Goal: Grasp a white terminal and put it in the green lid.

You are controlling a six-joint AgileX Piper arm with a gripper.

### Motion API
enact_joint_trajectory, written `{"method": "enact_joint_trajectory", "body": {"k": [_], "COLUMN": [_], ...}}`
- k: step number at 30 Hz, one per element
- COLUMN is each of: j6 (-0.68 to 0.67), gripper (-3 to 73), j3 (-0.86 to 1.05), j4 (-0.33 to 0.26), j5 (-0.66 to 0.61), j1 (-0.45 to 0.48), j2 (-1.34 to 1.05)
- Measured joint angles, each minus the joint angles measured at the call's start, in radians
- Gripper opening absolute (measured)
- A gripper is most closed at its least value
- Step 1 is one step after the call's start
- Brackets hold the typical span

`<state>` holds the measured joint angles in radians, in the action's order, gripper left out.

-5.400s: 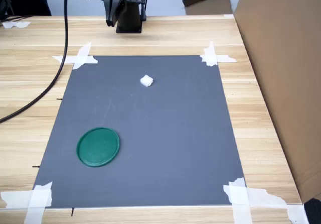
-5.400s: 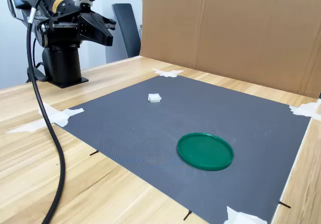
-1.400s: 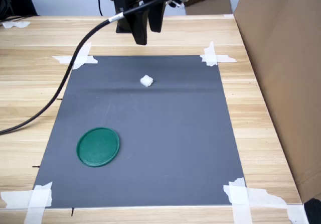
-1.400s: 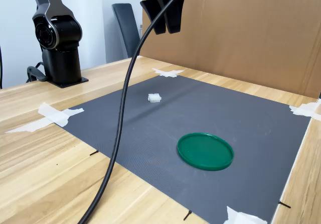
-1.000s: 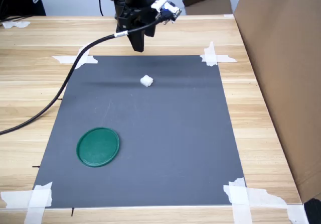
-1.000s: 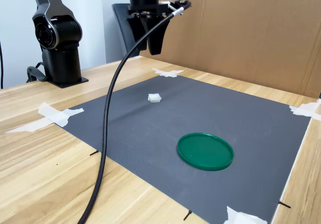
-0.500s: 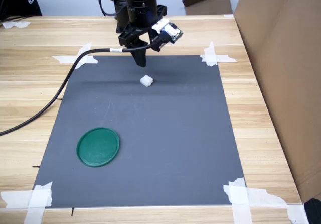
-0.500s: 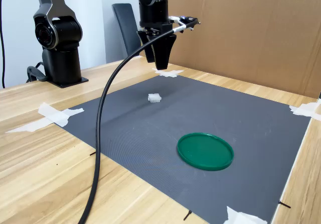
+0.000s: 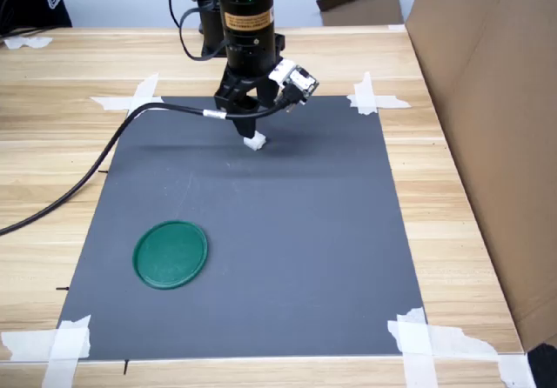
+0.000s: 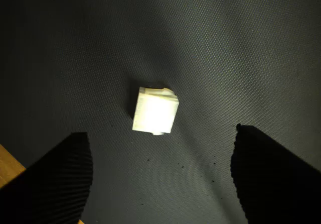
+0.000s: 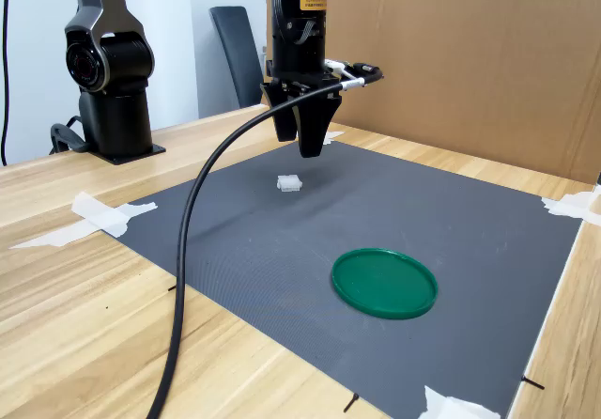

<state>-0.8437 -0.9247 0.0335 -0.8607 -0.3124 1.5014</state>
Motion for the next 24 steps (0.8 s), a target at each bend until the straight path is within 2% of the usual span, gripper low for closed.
{"method": "enact_joint_trajectory", "body": {"k": [7,15,24], "j6": [-0.032,-0.014,0.007], "gripper": [68.7,68.7,68.7], "j3": [0.003,0.121,0.138], "j4": [0.001,0.008,0.009], "j5": [-0.007,0.126,0.194], "j1": [0.000,0.000,0.000], "j2": [0.000,-0.004,-0.005]}}
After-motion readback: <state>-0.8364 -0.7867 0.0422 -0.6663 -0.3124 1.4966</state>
